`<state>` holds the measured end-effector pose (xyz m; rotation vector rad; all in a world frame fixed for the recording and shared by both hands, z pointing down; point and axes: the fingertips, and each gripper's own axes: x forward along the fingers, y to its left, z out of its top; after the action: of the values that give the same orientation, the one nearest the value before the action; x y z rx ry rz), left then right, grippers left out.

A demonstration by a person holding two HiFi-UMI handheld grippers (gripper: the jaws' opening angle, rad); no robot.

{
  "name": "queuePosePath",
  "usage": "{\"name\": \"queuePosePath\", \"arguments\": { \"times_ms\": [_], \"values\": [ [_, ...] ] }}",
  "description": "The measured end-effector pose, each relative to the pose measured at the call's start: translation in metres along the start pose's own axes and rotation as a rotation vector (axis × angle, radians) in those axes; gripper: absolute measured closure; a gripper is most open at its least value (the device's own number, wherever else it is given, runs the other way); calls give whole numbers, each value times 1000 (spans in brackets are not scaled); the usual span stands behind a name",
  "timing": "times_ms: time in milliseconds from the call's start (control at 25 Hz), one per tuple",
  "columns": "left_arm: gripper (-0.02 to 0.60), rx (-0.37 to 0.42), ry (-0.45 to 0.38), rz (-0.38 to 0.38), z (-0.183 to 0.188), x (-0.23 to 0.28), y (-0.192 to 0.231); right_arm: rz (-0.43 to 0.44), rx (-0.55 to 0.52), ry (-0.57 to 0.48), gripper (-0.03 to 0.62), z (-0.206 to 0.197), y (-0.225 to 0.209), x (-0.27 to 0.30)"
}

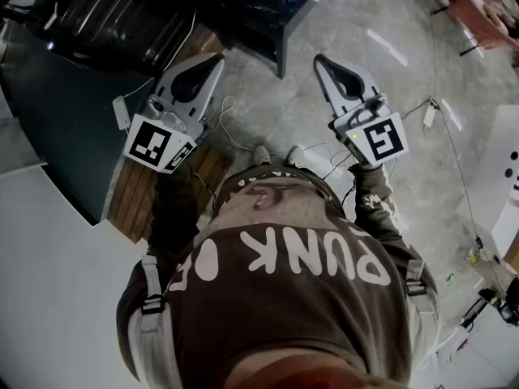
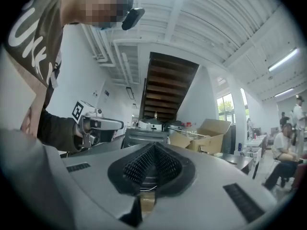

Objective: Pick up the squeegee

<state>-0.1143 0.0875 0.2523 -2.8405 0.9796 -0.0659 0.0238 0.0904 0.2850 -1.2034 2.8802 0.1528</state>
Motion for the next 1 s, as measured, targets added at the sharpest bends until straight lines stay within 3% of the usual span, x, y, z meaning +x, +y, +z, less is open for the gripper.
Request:
{"name": "queuePosePath", "arguments": {
  "times_ms": [120, 400, 1000],
  "values": [
    [578, 0, 0, -3, 0, 1, -1, -2, 8, 1, 581, -1, -1, 0],
    [578, 1, 2, 1, 1, 2, 1, 10, 20, -7, 507, -1, -2, 2],
    [578, -2, 3, 1, -1, 5, 1, 28, 34, -12, 308, -3, -3, 2]
  ]
}}
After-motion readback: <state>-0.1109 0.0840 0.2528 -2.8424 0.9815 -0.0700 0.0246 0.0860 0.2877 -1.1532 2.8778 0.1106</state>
